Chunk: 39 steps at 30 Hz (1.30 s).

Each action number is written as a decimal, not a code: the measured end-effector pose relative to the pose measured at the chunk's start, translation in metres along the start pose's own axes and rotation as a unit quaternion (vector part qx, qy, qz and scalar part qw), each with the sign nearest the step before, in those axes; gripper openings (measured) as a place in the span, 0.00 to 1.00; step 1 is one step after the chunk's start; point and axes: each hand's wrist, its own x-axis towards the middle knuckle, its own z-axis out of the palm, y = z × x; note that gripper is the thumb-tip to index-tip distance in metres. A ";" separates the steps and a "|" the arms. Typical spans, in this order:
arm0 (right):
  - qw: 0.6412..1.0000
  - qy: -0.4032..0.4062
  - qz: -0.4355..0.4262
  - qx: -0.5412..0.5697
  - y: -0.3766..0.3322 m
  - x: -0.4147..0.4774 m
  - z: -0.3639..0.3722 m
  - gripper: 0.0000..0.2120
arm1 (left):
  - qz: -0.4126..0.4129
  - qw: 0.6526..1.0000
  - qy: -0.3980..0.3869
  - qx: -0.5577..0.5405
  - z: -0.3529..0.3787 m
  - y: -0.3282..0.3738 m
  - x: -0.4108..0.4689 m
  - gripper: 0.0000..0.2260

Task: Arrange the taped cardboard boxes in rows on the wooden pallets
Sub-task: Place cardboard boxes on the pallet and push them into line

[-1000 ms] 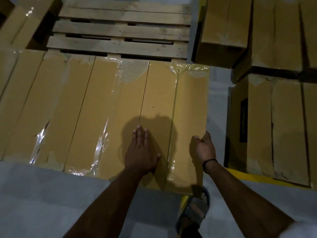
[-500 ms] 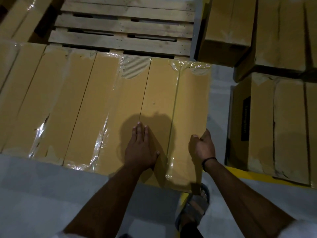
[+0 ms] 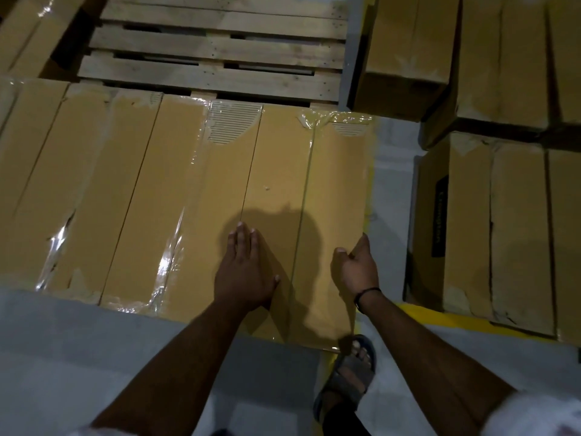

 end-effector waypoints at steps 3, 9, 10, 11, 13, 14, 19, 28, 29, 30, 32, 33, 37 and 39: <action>1.000 -0.006 0.006 -0.004 -0.007 -0.005 -0.003 0.34 | -0.006 1.000 -0.012 0.005 -0.003 0.002 0.000 0.51; 0.997 -0.052 -0.021 -0.049 -0.006 0.013 0.004 0.39 | -0.028 0.999 -0.033 -0.014 -0.013 -0.002 0.011 0.53; 0.997 -0.052 -0.016 -0.048 -0.007 0.014 0.003 0.39 | -0.031 0.999 -0.038 -0.014 -0.012 -0.001 0.012 0.54; 0.997 -0.052 -0.009 -0.050 -0.008 0.014 0.003 0.39 | -0.035 0.998 -0.047 -0.011 -0.013 0.001 0.012 0.55; 0.997 -0.054 -0.003 -0.055 -0.007 0.013 0.002 0.39 | -0.043 0.997 -0.062 -0.015 -0.013 0.005 0.011 0.57; 0.996 -0.060 -0.003 -0.060 -0.007 0.013 0.002 0.39 | -0.047 0.996 -0.069 -0.016 -0.015 0.006 0.011 0.58; 0.990 -0.054 -0.037 -0.127 -0.009 0.010 0.001 0.45 | -0.052 0.990 -0.128 -0.028 -0.030 0.003 0.018 0.57; 0.956 -0.035 -0.082 -0.279 -0.088 -0.057 -0.016 0.39 | 0.014 0.995 -0.092 -0.022 -0.098 0.026 -0.019 0.44; 0.954 -0.043 -0.083 -0.285 -0.101 -0.069 -0.021 0.38 | 0.019 0.996 -0.084 -0.018 -0.114 0.033 -0.028 0.44; 0.954 -0.050 -0.085 -0.283 -0.114 -0.081 -0.027 0.37 | 0.022 0.997 -0.077 -0.014 -0.130 0.041 -0.037 0.43; 0.965 -0.053 -0.075 -0.246 -0.139 -0.107 -0.042 0.34 | 0.039 0.996 -0.084 0.000 -0.160 0.057 -0.055 0.43; 0.972 -0.049 -0.066 -0.220 -0.148 -0.122 -0.050 0.32 | 0.051 0.994 -0.092 0.006 -0.172 0.065 -0.065 0.43; 0.981 -0.027 -0.084 -0.172 -0.173 -0.172 -0.088 0.26 | 0.078 0.993 -0.093 -0.001 -0.211 0.094 -0.102 0.42; 0.982 -0.021 -0.099 -0.162 -0.185 -0.190 -0.111 0.24 | 0.074 0.993 -0.089 -0.013 -0.230 0.110 -0.110 0.41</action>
